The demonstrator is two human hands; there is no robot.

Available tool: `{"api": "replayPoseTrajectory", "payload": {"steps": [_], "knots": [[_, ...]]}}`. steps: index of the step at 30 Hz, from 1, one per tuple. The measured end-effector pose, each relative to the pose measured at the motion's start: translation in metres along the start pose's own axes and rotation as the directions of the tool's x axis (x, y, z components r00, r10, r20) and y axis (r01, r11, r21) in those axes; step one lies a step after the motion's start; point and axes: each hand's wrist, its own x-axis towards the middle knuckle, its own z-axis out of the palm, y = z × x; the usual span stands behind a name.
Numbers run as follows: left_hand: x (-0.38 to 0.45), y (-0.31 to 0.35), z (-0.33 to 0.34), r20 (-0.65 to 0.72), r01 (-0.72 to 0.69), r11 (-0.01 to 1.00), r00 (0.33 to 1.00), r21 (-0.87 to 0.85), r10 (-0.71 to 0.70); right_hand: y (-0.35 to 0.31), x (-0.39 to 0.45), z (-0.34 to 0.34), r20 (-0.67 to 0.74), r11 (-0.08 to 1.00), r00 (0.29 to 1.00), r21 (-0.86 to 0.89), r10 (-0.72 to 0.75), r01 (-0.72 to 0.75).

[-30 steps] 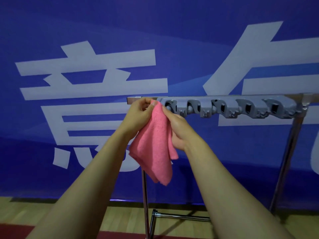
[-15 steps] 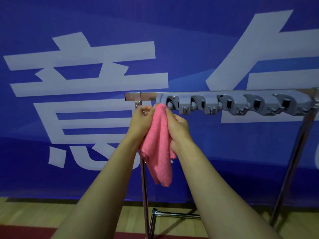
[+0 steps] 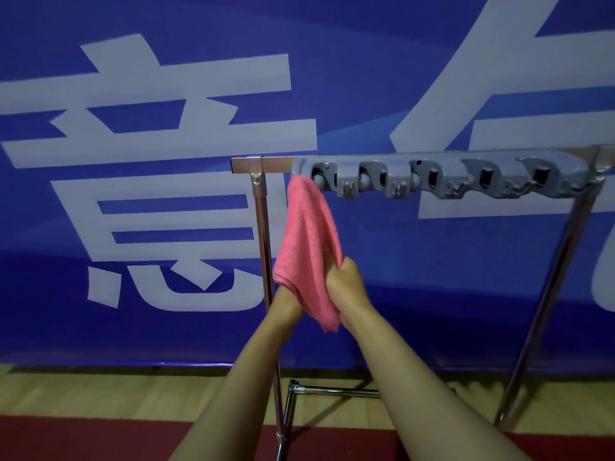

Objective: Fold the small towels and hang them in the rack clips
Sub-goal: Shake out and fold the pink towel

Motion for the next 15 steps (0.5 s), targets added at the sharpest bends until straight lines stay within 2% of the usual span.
{"api": "replayPoseTrajectory", "payload": {"steps": [2, 4, 7, 9, 15], "knots": [[-0.010, -0.012, 0.015, 0.076, -0.034, 0.999, 0.997, 0.040, 0.030, 0.014, -0.005, -0.007, 0.029, 0.999, 0.999, 0.006, 0.033, -0.034], [-0.022, -0.024, 0.027, 0.143, -0.044, 0.999, 0.989, 0.010, 0.042, 0.032, -0.006, -0.014, 0.057, 0.997, 0.996, -0.025, 0.067, -0.066], [-0.032, -0.040, 0.049, 0.255, 0.036, 0.999, 0.966, 0.030, -0.043, 0.058, -0.009, -0.026, 0.062, 0.993, 0.992, -0.066, 0.106, -0.102], [-0.039, -0.048, 0.062, 0.337, 0.041, 0.998, 0.940, 0.051, -0.056, 0.076, -0.012, -0.040, 0.069, 0.987, 0.988, -0.095, 0.137, -0.130], [-0.038, -0.068, 0.106, 0.400, 0.036, 0.998, 0.915, 0.059, -0.056, 0.128, -0.011, -0.103, 0.081, 0.955, 0.955, -0.101, 0.286, -0.278]]}}
